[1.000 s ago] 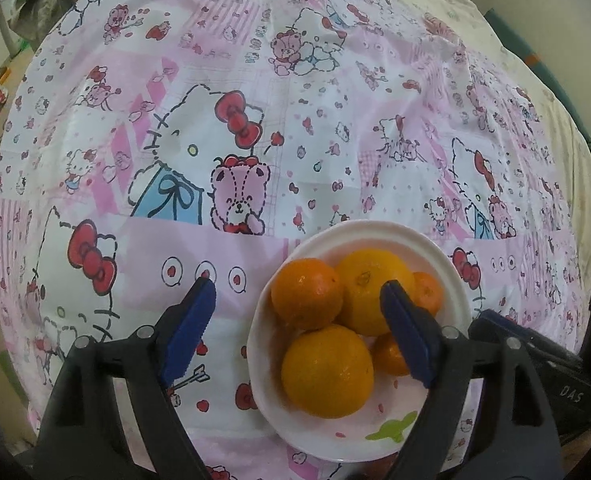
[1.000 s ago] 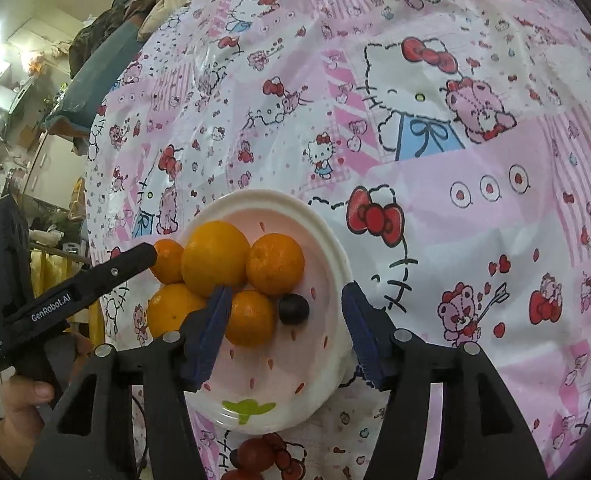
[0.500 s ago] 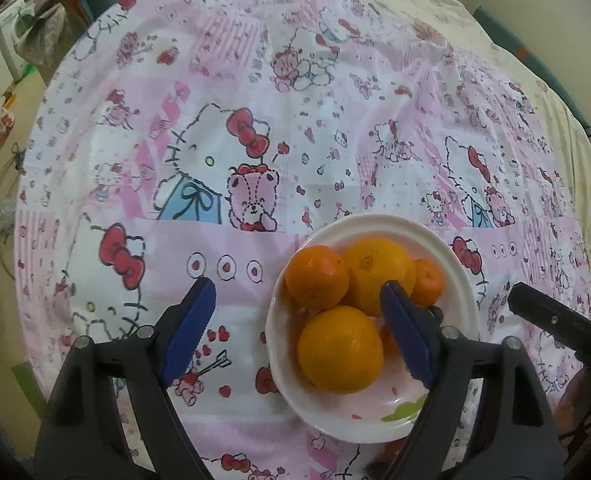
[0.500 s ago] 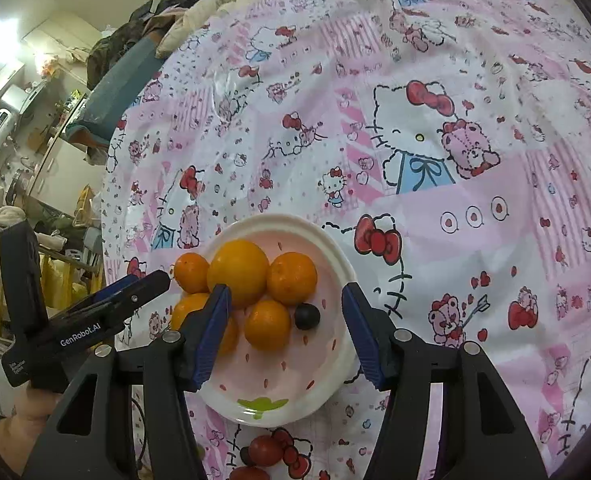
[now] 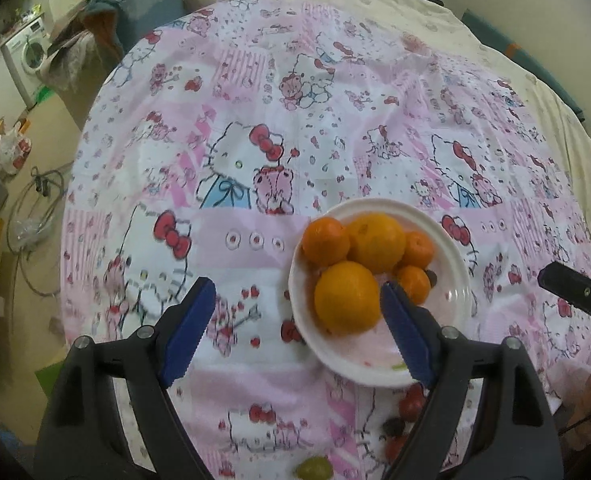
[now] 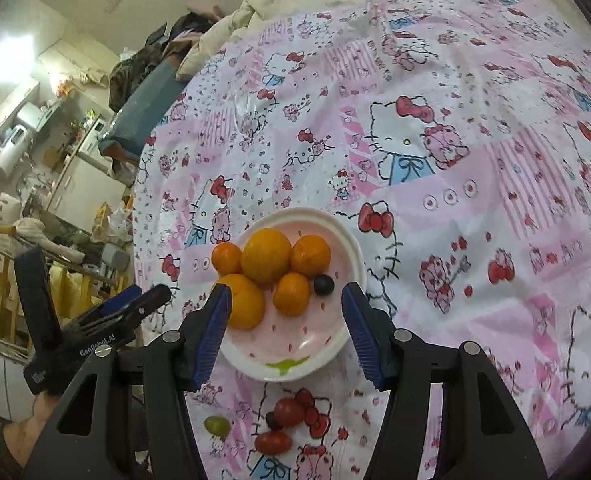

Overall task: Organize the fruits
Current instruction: 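Open and withdraw both tools from the plate toward the tomatoes, then grasp a red cherry tomato with the right tool while the left tool grasps a dark cherry tomato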

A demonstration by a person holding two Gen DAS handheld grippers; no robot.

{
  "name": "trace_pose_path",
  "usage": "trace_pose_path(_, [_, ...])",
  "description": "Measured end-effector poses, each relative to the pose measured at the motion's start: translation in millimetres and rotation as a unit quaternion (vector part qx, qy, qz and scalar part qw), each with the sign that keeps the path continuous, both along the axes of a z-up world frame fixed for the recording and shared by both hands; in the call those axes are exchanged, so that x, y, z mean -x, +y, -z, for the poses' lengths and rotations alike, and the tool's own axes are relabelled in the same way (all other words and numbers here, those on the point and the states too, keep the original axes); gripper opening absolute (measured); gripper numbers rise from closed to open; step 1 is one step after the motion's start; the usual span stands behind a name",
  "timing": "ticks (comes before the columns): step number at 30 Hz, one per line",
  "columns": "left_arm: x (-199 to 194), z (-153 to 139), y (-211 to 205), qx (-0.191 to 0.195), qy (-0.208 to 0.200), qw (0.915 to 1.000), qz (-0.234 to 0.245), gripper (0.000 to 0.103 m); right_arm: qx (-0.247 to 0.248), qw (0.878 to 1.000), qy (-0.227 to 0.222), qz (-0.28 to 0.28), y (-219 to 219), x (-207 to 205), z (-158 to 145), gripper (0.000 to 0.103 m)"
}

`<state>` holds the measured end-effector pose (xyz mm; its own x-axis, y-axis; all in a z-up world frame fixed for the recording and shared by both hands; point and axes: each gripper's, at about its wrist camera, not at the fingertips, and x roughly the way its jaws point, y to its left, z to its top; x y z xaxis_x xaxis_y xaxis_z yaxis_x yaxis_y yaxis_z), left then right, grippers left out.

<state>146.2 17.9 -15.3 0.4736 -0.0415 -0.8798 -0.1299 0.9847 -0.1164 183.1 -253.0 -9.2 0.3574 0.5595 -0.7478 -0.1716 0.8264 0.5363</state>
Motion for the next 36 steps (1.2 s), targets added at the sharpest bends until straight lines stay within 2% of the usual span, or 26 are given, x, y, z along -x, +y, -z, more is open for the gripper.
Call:
trace_pose_path(11, [42.0,-13.2,-6.8,-0.012,-0.003,0.9999,0.005,0.082,-0.004,1.0,0.003,0.0,-5.8,38.5,-1.8,0.061])
trace_pose_path(18, [65.0,-9.0,-8.0,0.01,0.003,0.9999,-0.002,0.082,-0.02,1.0,0.013,0.001,-8.8,59.3,2.0,0.061])
trace_pose_path(26, [73.8,2.4,-8.1,0.019,0.011,0.9998,-0.005,0.082,-0.003,1.0,0.026,-0.009,0.2,70.3,13.5,0.061])
trace_pose_path(29, [73.6,3.5,-8.7,0.009,0.005,0.9999,-0.005,0.082,-0.002,0.999,0.036,-0.01,2.3,69.9,19.5,0.061])
trace_pose_path(36, [71.8,9.1,1.5,0.013,0.014,0.9994,-0.027,0.082,-0.009,0.997,0.077,-0.008,5.3,64.6,43.2,0.061])
